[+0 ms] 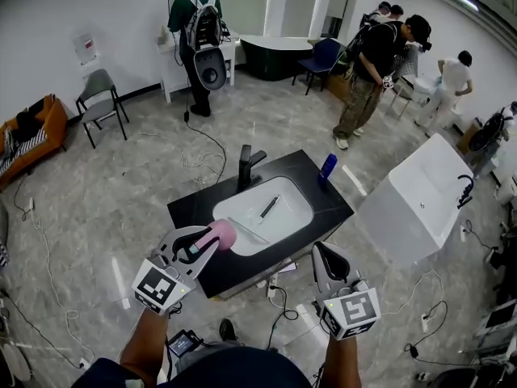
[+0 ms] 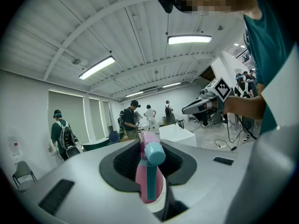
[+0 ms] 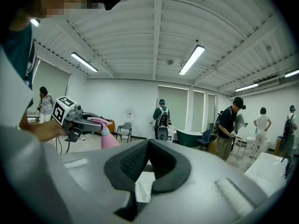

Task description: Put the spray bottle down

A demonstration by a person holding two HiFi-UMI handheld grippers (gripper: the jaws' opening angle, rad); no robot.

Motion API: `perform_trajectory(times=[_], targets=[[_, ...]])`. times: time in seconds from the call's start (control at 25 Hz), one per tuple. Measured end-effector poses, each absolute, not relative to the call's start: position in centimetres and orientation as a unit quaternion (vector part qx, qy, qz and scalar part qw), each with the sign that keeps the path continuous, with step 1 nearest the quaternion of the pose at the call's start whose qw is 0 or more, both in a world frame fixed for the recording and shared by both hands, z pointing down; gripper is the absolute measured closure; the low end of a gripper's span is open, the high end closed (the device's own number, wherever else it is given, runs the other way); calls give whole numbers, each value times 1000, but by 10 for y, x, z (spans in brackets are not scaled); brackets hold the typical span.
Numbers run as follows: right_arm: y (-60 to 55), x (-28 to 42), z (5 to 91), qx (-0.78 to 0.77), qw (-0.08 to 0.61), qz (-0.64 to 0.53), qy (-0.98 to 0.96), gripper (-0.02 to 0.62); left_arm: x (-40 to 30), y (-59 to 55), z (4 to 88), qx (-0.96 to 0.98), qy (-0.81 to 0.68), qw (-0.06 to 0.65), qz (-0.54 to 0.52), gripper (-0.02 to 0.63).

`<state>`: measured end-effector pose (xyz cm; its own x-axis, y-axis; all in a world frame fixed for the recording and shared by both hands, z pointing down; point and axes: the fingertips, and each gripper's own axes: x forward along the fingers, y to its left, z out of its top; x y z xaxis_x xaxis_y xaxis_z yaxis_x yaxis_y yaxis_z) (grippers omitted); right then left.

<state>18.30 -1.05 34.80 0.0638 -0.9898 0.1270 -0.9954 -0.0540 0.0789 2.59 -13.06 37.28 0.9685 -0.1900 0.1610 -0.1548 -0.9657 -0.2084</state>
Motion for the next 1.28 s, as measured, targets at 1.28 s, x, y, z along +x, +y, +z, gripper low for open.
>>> perform_trajectory(times=[1.28], targets=[[-128,213,375,607,78,27,-791,586,33,-221,376,-958,250,98,-104,517]])
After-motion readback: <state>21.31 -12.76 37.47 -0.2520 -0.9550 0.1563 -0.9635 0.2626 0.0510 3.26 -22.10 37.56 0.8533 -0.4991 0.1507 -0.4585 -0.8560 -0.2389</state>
